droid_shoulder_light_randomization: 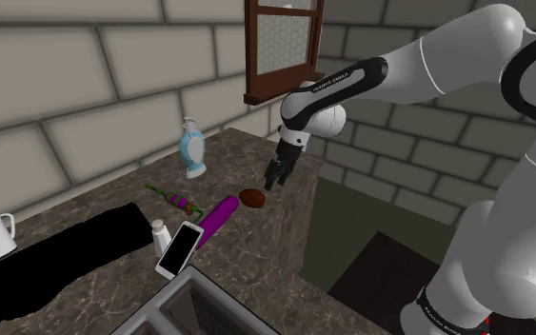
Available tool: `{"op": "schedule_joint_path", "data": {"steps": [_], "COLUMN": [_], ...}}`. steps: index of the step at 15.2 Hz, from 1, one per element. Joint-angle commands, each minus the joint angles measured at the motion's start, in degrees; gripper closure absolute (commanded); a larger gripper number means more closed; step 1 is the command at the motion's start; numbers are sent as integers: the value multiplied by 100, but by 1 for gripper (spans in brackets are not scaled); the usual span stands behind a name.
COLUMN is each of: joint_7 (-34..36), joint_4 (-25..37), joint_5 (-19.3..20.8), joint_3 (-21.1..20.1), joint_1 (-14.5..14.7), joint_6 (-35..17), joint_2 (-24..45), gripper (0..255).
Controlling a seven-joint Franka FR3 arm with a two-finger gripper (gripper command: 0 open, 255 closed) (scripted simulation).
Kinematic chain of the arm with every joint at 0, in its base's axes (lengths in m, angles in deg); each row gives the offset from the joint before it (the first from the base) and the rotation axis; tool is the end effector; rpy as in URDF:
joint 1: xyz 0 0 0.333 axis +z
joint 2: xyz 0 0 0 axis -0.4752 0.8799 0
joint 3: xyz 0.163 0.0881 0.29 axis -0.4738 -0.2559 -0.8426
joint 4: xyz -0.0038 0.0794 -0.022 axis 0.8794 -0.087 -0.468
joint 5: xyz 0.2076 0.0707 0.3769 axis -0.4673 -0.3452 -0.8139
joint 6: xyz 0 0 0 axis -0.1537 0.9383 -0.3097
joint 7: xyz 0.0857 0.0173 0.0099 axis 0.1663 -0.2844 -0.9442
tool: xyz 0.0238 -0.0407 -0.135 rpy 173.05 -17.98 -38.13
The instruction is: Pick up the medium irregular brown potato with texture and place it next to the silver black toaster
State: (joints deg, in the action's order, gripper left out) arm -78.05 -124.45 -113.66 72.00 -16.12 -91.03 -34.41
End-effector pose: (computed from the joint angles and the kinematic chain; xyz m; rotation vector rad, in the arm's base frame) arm 0.5536 0.0320 0.3443 -2.7541 -0.2784 -0.1489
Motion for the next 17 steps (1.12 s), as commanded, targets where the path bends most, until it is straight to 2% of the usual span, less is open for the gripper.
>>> {"op": "schedule_joint_path", "data": {"steps": [1, 3, 10, 17], "joint_7": [-430, -784, -960, -975], "joint_4": [358, 677, 622, 620], "joint_5": [-350, -644, -935, -960], "joint_3": [-21, -87, -222, -234], "joint_1": [50, 62, 133, 138], "joint_6": [-63, -99, -504, -536], "joint_2": [472, 877, 1234, 1265], "gripper": [0, 0, 0, 0]}}
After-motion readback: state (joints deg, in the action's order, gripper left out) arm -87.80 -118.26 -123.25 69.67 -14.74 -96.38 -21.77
